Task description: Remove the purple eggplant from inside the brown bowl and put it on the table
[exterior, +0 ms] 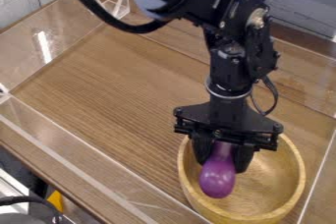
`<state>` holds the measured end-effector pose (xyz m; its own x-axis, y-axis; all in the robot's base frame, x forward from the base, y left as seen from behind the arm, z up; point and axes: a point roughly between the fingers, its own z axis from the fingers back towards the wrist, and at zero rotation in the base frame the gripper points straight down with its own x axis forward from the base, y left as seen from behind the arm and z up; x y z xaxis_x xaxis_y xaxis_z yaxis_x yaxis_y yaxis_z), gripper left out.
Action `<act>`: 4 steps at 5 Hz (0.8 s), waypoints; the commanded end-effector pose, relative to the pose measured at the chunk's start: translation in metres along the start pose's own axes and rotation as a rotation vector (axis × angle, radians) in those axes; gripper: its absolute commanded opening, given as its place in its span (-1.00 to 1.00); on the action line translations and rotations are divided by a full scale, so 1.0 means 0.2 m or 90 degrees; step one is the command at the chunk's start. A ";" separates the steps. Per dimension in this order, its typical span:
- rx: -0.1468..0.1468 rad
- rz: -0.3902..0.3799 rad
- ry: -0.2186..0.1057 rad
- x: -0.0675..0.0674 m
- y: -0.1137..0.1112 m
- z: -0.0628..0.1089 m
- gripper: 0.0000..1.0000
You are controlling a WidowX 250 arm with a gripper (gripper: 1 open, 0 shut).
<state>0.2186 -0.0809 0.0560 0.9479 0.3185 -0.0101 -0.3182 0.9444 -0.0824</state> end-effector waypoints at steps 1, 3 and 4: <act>-0.022 0.006 -0.041 0.06 -0.02 0.09 -1.00; -0.017 0.016 -0.045 0.07 0.00 0.10 -1.00; -0.014 0.021 -0.047 0.08 0.00 0.10 -1.00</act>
<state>0.2212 -0.0751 0.0615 0.9393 0.3431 0.0072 -0.3418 0.9373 -0.0687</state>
